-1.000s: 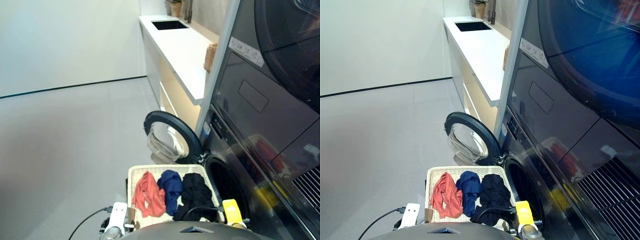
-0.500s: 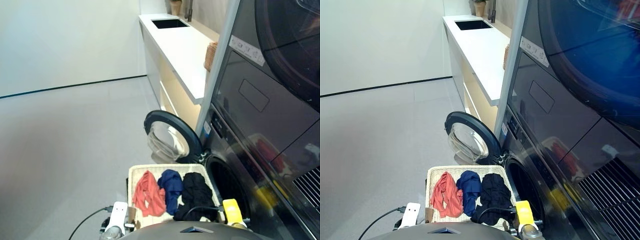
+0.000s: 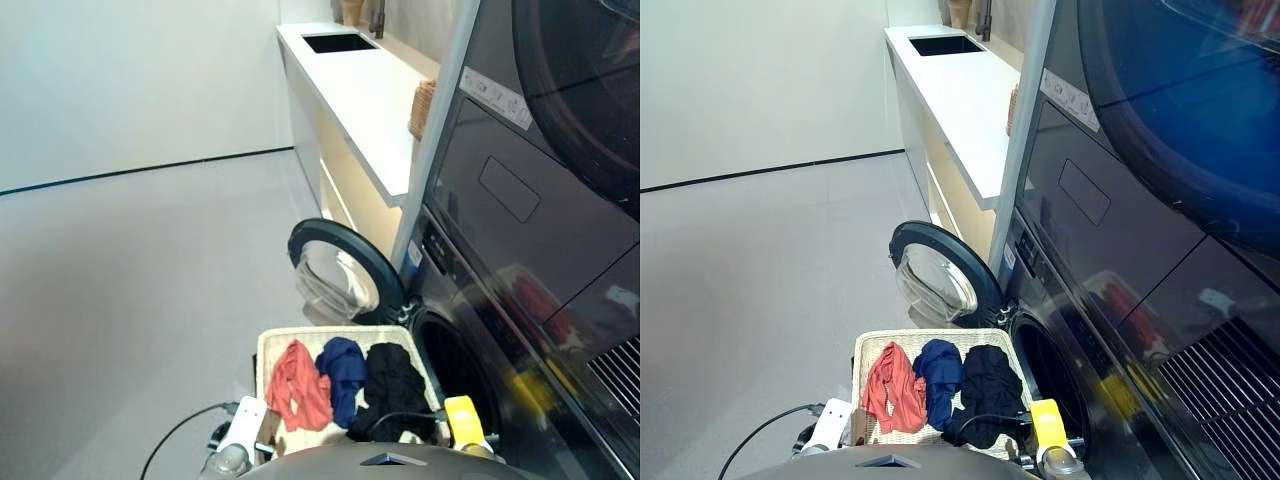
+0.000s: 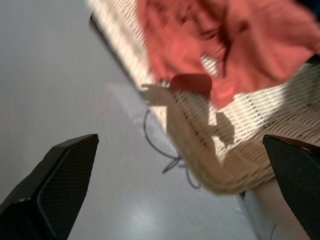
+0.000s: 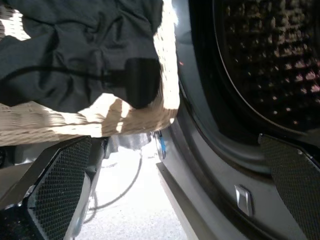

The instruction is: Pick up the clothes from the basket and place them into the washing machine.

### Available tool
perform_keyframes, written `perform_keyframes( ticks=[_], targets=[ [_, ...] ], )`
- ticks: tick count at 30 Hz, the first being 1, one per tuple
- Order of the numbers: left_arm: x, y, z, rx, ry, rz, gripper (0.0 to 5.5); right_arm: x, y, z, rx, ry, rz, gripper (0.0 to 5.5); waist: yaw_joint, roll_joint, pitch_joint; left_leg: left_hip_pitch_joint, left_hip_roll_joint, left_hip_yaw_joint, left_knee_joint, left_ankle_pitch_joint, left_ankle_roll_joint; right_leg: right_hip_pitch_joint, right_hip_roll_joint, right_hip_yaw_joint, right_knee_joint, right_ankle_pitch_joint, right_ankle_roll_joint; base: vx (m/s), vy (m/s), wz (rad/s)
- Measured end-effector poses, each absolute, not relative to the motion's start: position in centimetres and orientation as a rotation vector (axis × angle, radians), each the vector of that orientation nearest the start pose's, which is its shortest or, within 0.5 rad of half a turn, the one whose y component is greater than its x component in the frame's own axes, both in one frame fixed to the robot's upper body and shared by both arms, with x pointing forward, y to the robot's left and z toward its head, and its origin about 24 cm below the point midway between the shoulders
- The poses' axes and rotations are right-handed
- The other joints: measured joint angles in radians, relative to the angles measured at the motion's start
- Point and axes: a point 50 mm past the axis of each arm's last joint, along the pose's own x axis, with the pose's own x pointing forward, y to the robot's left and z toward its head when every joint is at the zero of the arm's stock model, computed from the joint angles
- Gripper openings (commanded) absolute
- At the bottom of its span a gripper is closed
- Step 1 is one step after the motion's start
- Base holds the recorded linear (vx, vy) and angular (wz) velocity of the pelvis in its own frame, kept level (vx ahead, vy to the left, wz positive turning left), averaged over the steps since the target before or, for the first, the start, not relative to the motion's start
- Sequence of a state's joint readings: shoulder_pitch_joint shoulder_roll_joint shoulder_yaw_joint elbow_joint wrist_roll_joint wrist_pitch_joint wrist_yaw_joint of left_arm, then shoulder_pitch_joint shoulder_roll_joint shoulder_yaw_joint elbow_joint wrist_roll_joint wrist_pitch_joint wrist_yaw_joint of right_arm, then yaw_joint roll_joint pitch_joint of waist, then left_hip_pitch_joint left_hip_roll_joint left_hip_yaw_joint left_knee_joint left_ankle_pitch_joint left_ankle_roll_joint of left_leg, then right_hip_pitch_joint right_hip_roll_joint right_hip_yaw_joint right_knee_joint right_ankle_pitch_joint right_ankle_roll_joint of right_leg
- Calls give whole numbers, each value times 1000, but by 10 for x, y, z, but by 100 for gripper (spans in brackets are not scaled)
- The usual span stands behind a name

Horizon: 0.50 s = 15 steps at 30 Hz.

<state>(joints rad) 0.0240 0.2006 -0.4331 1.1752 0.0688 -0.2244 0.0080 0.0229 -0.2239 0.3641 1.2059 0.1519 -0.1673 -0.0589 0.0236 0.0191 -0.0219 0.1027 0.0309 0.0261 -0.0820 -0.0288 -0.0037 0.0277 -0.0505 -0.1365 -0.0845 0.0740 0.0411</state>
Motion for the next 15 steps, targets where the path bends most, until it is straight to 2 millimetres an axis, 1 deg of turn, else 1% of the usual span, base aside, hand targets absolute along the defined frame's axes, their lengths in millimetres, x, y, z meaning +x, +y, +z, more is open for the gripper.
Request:
perform_keyframes(
  ticks=[4, 5, 7, 8, 9, 10, 11, 12, 14, 15],
  targets=[
    [123, 178, -152, 525, 891, -411, 550, 115, -199, -155, -340, 993, 134, 550, -3, 5, 16, -41, 0, 2, 9, 2, -2, -38, 1, 0, 1, 6, -3, -97, 12, 6],
    [133, 179, -149, 540, 867, -403, 550, 124, -197, -153, -354, 969, 153, 550, -3, 5, 28, -66, 0, 3, 19, 3, -3, -61, 1, 0, 6, 10, -6, -147, 18, 6],
    [154, 181, -141, 569, 812, -391, 550, 144, -193, -146, -379, 911, 187, 550, -3, 4, 62, -103, -1, 3, 30, 11, -5, -100, 0, 0, 15, 21, -14, -238, 17, 16],
    [164, 181, -137, 579, 781, -378, 550, 153, -191, -142, -399, 878, 211, 550, -6, 3, 75, -144, -2, 3, 61, 9, -8, -137, 3, 0, 40, 19, -13, -271, 19, 79],
    [183, 180, -128, 613, 722, -378, 550, 172, -187, -134, -420, 815, 233, 550, -13, -6, 104, -220, -10, 4, 126, 3, -9, -205, -10, 1, 97, 6, -14, -220, 28, 124],
    [202, 178, -118, 634, 666, -377, 550, 191, -185, -124, -433, 749, 239, 550, -20, -1, 143, -251, -16, 5, 141, 2, -8, -240, -8, -2, 122, 8, -19, -172, 28, 104],
    [215, 177, -111, 647, 628, -369, 550, 206, -182, -115, -446, 696, 253, 550, -23, -4, 159, -291, -15, 5, 156, 1, -7, -293, -10, 1, 163, -1, -21, -114, 21, 26],
    [227, 177, -104, 653, 591, -357, 550, 217, -178, -107, -452, 647, 266, 550, -23, -13, 173, -332, -18, 9, 181, 1, -7, -345, -16, 2, 209, -12, -22, -73, 19, 18],
    [249, 175, -89, 664, 527, -326, 550, 238, -170, -92, -453, 561, 274, 550, -25, -31, 208, -392, -23, 8, 223, -3, -9, -418, -24, 3, 282, -39, -20, -27, 6, 22],
    [255, 174, -85, 677, 503, -323, 550, 242, -168, -88, -452, 534, 277, 550, -27, -38, 214, -427, -25, 8, 250, -11, -13, -458, -29, 5, 316, -49, -23, 0, 0, 0]
  ],
)
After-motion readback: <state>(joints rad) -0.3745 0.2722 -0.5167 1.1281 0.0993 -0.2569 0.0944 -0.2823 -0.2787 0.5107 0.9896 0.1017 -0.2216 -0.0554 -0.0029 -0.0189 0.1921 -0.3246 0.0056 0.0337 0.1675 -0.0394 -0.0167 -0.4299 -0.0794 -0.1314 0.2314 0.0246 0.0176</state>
